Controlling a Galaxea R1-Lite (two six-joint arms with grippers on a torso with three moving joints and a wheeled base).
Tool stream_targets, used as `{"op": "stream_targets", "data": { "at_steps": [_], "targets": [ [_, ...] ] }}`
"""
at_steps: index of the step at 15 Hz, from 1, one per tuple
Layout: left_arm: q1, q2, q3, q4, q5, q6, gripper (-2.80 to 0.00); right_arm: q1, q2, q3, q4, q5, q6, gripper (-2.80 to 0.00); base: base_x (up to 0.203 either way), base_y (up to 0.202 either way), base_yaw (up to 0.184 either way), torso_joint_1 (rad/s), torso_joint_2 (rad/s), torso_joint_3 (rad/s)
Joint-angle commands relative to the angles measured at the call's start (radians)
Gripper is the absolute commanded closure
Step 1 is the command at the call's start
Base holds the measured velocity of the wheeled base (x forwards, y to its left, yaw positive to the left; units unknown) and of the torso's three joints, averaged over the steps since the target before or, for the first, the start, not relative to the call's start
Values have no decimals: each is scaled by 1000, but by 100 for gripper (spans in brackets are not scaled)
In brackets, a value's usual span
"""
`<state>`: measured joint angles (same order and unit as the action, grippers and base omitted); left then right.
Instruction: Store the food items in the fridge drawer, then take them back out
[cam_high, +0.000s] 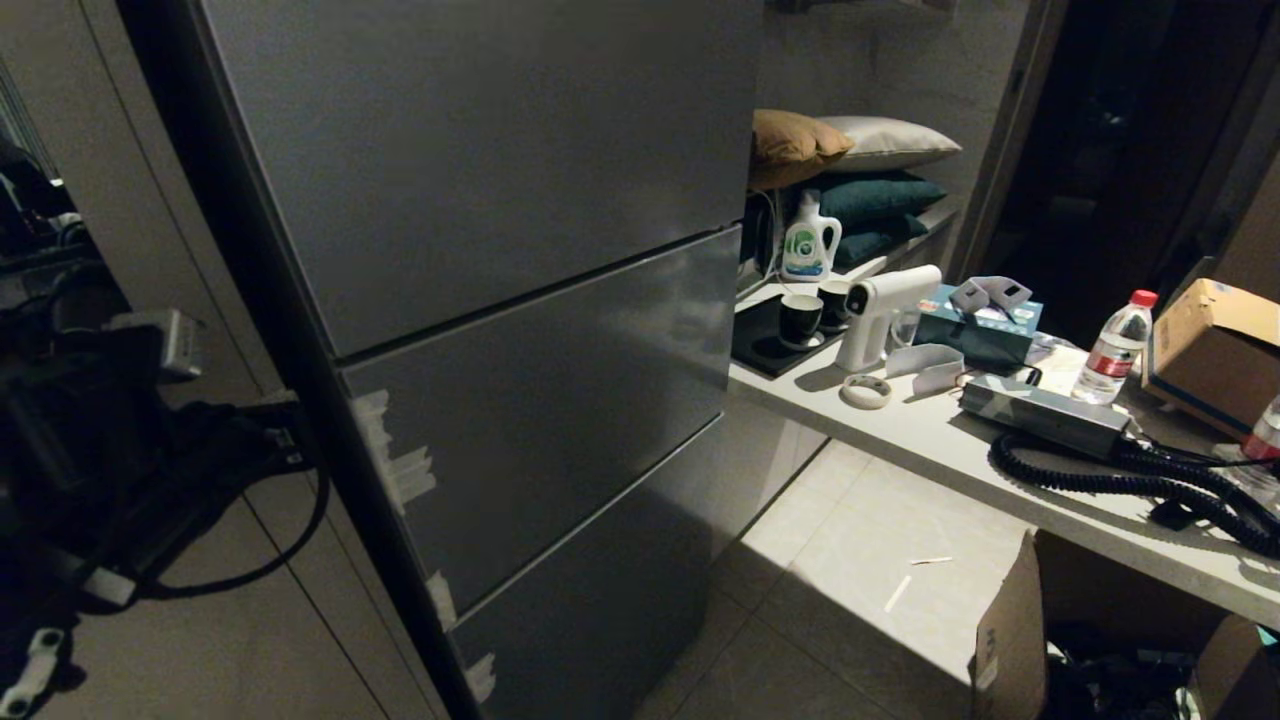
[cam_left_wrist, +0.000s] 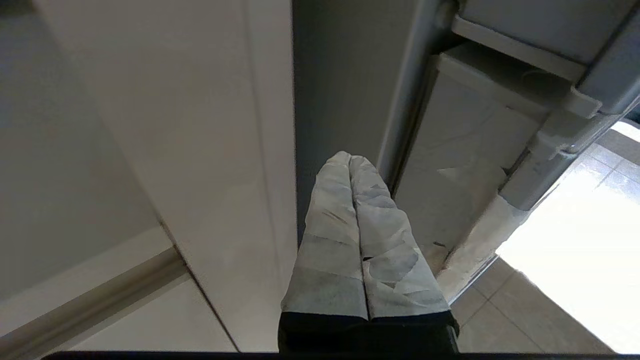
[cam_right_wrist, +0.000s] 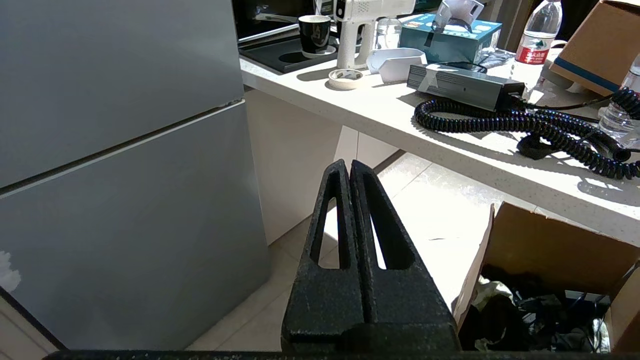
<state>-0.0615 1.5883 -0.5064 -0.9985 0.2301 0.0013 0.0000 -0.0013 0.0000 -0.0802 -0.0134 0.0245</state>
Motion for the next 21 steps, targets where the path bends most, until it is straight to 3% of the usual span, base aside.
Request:
{"op": "stream_targets", "data": {
  "at_steps": [1,5,9,18,21],
  "targets": [
    [0,32,-6,-16,-5,-1,0,0,1,31,-1,0,0,0,0,0,0,0,0,0],
    [0,98,-4,-108,-61,-1,0,0,1,31,-1,0,0,0,0,0,0,0,0,0],
    [-1,156,0,-185,-69,-1,0,0,1,31,-1,0,2,0,0,0,0,0,0,0],
    [-24,98,75,-187,-201,0,0,0,1,31,-1,0,2,0,0,0,0,0,0,0],
    [-49,97,78,-187,-208,-1,0,0,1,31,-1,0,2,0,0,0,0,0,0,0]
  ]
}}
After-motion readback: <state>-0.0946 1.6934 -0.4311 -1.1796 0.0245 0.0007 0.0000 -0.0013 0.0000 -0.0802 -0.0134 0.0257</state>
